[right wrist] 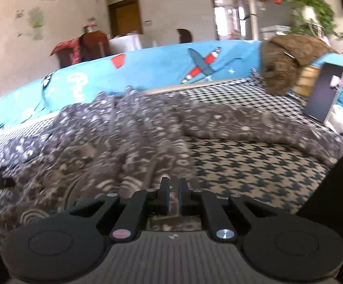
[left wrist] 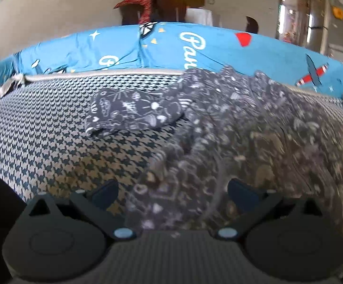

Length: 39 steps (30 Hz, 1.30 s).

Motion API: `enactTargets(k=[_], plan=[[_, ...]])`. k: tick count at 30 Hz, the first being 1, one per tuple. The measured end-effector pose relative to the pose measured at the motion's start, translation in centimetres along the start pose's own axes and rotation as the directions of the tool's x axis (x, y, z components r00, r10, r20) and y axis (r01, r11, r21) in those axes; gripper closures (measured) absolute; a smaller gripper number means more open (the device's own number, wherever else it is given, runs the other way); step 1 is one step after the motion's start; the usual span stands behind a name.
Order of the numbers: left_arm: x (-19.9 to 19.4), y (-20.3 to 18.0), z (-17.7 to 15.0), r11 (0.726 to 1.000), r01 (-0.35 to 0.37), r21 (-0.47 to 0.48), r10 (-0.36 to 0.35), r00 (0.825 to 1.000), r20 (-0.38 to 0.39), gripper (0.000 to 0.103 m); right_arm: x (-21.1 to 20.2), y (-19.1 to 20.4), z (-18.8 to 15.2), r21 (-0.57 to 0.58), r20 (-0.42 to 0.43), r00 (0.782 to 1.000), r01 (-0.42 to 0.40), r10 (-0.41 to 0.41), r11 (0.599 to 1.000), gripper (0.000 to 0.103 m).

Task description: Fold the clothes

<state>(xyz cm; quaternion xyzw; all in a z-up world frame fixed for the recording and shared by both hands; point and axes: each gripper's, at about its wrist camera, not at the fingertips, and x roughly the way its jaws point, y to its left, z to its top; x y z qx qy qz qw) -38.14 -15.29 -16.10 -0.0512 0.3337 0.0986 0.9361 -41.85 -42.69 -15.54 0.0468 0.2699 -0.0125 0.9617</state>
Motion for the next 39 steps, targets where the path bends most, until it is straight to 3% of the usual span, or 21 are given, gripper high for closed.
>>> enactTargets(k=[8, 11, 17, 23, 27, 36, 39], plan=[[2.7, 0.7, 3.6, 1.0, 0.007, -0.015, -0.007, 1.0, 0.012, 0.001, 0.8, 1.8, -0.3, -0.059, -0.049, 0.994, -0.098, 0.095, 0.993, 0.091], [4.3, 0.6, 4.9, 1.0, 0.025, 0.008, -0.025, 1.0, -0.002, 0.001, 1.3, 2.2, -0.2, -0.066, -0.082, 0.987, -0.143, 0.137, 0.988, 0.084], [7.1, 0.9, 6.8, 0.998, 0.066, 0.006, -0.066, 0.996, -0.063, 0.001, 2.2, 2.9, 0.1, -0.08, -0.148, 0.965, -0.23, 0.217, 0.97, 0.081], [9.7, 0.9, 8.2, 0.992, 0.124, -0.035, -0.127, 0.982, -0.139, 0.001, 3.6, 4.3, 1.5, -0.184, -0.189, 0.952, -0.277, 0.243, 0.943, 0.078], [11.5, 0.6, 9.0, 0.989, 0.143, -0.048, -0.149, 0.974, -0.173, 0.001, 4.7, 5.1, 3.0, -0.282, -0.191, 0.946, -0.31, 0.264, 0.908, 0.07], [14.8, -0.7, 11.1, 0.984, 0.175, -0.042, -0.18, 0.959, -0.217, 0.001, 8.4, 7.4, 6.1, -0.353, -0.272, 0.89, -0.445, 0.365, 0.823, 0.066], [15.8, -1.0, 11.4, 0.985, 0.17, -0.036, -0.173, 0.957, -0.232, 0.001, 9.9, 7.9, 6.6, -0.342, -0.29, 0.88, -0.462, 0.376, 0.818, 0.064]])
